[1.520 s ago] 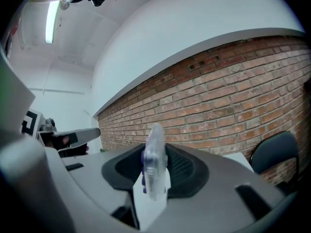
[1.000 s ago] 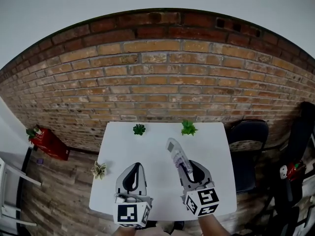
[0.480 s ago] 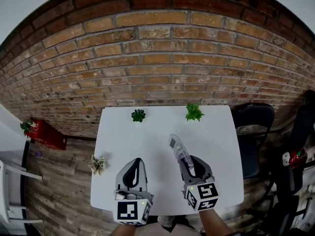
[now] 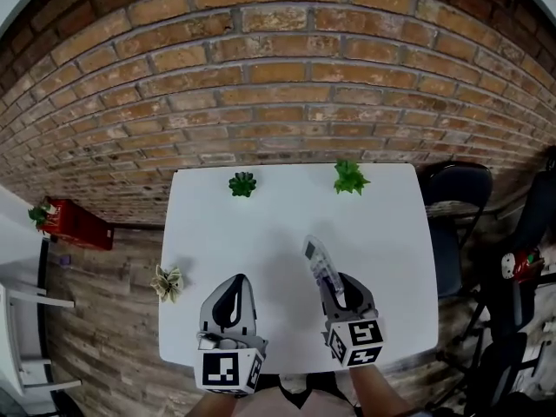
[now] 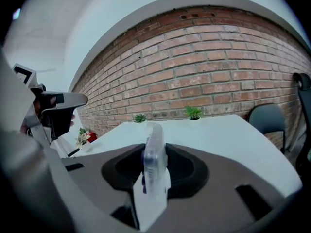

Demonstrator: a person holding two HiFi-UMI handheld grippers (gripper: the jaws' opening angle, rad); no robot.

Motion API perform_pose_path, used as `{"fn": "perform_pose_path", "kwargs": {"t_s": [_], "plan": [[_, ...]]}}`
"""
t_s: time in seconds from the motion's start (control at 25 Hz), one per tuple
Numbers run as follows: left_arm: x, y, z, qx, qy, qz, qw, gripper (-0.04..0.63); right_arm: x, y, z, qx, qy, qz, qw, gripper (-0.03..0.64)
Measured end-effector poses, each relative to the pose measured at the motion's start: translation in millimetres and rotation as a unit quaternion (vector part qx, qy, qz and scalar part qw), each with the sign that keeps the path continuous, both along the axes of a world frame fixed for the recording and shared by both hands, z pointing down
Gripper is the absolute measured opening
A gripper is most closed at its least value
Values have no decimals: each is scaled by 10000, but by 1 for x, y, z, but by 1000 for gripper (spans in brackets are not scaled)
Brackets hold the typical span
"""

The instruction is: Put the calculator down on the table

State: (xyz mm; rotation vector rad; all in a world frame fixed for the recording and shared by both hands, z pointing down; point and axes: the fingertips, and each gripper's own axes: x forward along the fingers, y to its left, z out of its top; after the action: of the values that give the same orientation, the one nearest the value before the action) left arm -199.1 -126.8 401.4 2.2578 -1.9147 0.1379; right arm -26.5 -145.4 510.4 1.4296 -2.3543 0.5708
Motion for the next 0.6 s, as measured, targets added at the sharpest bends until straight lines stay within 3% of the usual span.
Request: {"fn": "perform_pose_path", "kwargs": {"t_s": [0.6], "plan": [[7,-11,16,-210,-177,161,9995,10,9,3,32,-216,-217,305,9991,132]]}}
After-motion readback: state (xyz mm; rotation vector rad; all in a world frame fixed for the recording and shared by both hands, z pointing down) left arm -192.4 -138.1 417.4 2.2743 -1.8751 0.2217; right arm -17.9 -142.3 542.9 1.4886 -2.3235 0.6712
